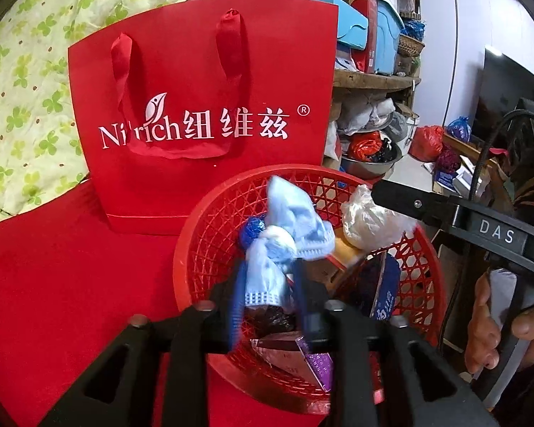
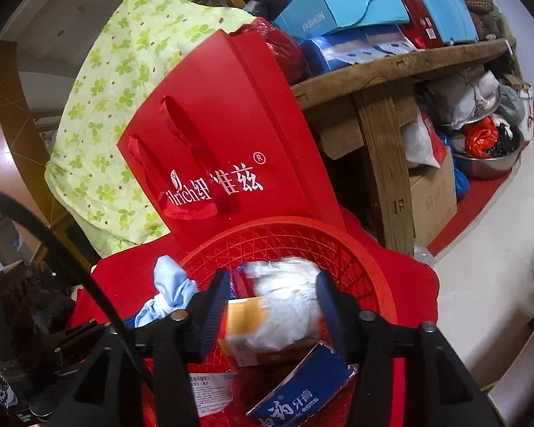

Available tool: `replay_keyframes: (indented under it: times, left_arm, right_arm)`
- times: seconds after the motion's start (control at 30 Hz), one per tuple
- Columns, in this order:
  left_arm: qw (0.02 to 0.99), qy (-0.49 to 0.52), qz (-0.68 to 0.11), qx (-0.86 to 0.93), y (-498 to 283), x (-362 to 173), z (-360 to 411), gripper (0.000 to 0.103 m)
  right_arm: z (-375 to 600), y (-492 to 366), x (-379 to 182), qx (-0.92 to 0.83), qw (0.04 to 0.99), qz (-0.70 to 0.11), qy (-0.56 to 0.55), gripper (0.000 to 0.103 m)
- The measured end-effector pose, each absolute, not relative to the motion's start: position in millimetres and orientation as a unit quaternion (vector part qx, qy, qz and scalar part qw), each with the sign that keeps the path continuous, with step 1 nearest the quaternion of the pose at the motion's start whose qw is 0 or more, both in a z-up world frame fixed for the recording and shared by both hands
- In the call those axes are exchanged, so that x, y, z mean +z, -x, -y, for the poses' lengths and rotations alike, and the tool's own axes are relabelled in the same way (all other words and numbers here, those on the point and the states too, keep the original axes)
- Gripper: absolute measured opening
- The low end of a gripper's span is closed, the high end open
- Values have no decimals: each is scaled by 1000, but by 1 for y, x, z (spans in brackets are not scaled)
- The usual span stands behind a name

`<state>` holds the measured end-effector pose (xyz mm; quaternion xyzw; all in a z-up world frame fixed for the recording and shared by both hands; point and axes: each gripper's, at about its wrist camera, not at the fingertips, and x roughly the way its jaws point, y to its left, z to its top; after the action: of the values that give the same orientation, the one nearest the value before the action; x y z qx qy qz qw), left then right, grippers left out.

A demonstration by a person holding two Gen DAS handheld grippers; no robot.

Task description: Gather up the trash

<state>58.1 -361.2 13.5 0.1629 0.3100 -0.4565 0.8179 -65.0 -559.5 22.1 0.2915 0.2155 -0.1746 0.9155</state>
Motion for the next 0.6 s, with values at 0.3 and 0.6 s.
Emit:
replay_keyframes:
  times: [0.3,0.6]
  left_arm:
    - [840,-160,-257,-449,-41,31,337,79]
    - [852,-156,-211,-452,-14,62,297,87]
  right_arm:
    - [553,82,30,-180,917,-198,-296,67]
    - [518,106,52,-171,932,-186,-259,67]
